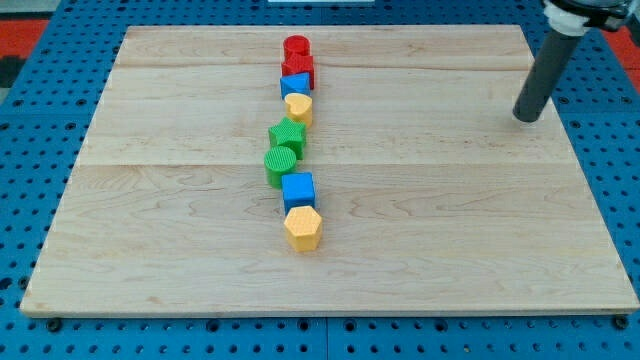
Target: Adjust the red star diagonally top left to the blue triangle
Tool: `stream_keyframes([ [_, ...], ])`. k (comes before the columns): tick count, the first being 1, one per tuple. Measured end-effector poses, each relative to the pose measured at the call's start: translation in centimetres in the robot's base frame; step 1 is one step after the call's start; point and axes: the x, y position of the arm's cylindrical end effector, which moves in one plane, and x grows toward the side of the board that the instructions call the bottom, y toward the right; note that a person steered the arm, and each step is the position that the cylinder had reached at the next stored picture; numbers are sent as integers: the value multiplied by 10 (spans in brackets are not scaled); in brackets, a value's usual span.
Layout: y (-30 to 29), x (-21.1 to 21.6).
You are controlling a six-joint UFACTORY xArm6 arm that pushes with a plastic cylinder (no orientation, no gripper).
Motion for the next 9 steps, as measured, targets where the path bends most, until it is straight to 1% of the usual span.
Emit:
stream_keyframes([
  [3, -3, 1],
  [4, -23, -6],
  [5, -57, -24],
  [7, -176, -56],
  [8, -226, -63],
  [9, -228, -64],
])
